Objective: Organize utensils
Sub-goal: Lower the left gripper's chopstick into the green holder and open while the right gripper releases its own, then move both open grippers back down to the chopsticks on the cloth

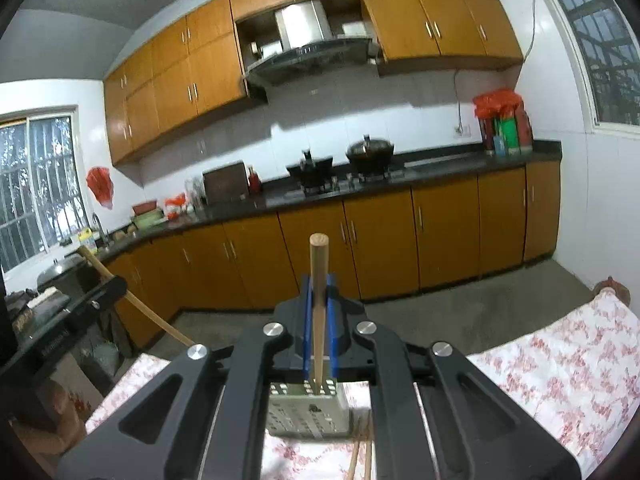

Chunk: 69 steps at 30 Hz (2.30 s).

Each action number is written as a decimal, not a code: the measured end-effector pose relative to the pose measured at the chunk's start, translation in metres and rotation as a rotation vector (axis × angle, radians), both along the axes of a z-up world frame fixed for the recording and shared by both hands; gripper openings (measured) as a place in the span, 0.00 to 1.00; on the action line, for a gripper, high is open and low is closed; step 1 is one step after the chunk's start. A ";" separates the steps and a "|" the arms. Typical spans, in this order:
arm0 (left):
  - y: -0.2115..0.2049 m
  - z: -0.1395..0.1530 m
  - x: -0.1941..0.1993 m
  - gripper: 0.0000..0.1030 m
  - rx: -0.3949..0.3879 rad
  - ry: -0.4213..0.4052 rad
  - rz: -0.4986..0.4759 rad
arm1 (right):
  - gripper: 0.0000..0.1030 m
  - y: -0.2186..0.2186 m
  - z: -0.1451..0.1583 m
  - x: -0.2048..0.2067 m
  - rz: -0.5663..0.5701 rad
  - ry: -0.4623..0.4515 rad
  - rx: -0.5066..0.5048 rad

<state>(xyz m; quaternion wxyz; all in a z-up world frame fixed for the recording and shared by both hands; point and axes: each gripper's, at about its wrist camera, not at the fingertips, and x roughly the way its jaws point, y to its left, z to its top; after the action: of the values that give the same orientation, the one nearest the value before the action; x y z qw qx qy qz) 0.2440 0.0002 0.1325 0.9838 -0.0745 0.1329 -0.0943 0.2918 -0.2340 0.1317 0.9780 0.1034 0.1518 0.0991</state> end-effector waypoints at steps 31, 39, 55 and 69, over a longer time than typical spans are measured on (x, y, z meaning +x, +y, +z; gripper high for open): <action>0.053 -0.035 -0.059 0.48 -0.018 0.125 0.138 | 0.34 -0.063 -0.083 -0.060 -0.162 0.225 -0.036; 0.070 -0.141 -0.063 0.48 0.022 0.413 0.191 | 0.18 -0.035 -0.215 -0.058 -0.023 0.568 -0.082; 0.028 -0.210 -0.069 0.29 0.109 0.572 0.052 | 0.08 -0.038 -0.240 -0.056 -0.098 0.597 -0.138; 0.015 -0.226 -0.066 0.21 0.209 0.629 0.051 | 0.08 -0.034 -0.240 -0.058 -0.100 0.592 -0.175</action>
<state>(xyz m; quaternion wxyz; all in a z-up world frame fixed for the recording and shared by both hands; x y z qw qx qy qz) 0.1777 0.0149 -0.0938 0.8989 -0.0018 0.4373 -0.0278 0.2337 -0.2682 -0.1079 0.9002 0.0503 0.4326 0.0031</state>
